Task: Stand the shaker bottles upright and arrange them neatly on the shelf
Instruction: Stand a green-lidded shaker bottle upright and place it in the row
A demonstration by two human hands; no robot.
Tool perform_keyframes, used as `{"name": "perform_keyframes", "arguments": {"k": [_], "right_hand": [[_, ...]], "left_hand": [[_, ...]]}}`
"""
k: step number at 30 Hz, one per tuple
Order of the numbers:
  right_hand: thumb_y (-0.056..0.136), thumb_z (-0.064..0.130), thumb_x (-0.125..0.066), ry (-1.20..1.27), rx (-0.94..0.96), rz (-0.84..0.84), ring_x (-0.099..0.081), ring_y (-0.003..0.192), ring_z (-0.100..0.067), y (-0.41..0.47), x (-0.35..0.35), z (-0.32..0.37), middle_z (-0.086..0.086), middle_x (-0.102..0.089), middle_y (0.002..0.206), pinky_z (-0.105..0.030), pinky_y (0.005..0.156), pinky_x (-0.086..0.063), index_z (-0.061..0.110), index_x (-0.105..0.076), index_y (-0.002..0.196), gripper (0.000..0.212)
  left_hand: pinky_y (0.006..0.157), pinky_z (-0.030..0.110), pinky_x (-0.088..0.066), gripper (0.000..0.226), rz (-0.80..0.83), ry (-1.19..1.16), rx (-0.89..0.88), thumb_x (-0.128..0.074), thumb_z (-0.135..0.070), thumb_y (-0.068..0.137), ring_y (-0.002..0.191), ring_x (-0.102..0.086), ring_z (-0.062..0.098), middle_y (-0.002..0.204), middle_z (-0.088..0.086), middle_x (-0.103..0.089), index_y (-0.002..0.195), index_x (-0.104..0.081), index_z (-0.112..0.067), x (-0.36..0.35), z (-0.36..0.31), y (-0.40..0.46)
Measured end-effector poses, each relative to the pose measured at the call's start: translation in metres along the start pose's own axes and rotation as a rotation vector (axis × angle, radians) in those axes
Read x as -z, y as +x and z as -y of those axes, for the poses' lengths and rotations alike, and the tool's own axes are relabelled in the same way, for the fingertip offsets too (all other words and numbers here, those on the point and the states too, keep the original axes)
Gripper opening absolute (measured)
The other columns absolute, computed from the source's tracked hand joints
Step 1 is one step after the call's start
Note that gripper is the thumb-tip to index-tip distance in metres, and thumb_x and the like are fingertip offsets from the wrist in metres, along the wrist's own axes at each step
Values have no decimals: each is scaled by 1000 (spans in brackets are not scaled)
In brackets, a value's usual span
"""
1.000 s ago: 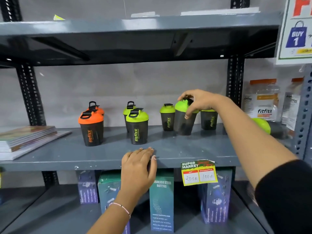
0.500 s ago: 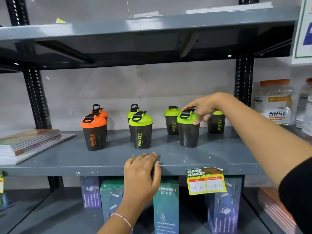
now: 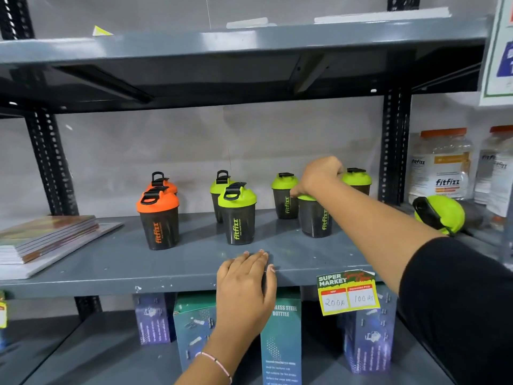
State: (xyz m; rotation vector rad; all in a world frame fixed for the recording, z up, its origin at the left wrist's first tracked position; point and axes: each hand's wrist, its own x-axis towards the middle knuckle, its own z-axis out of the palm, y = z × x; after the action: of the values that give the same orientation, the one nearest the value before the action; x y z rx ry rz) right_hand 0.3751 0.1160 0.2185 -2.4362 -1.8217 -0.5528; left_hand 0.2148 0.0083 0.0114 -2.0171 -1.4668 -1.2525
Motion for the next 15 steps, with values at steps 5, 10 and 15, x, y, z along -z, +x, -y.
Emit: {"name": "perform_keyframes", "arguments": {"k": [5, 10, 15], "right_hand": [[78, 78, -46, -79, -70, 54, -45, 50, -13, -11, 9, 10, 6, -51, 68, -17, 56, -33, 21, -57, 71, 58], [66, 97, -23, -8, -158, 121, -41, 53, -12, -31, 22, 6, 3, -43, 62, -20, 55, -25, 25, -57, 65, 80], [72, 94, -9, 383, -259, 22, -59, 90, -27, -53, -2, -19, -12, -65, 118, -33, 64, -41, 13, -68, 117, 110]], "left_hand": [[97, 36, -41, 35, 27, 8, -26, -46, -36, 96, 114, -62, 17, 117, -7, -71, 115, -70, -19, 2, 2, 1], [98, 39, -41, 38, 55, 20, -56, -43, -37, 97, 113, -63, 20, 117, -3, -71, 116, -69, -17, 3, 7, 1], [95, 42, -43, 39, 56, 3, -70, -42, -36, 97, 110, -64, 22, 114, 0, -72, 113, -70, -14, 3, 7, 2]]}}
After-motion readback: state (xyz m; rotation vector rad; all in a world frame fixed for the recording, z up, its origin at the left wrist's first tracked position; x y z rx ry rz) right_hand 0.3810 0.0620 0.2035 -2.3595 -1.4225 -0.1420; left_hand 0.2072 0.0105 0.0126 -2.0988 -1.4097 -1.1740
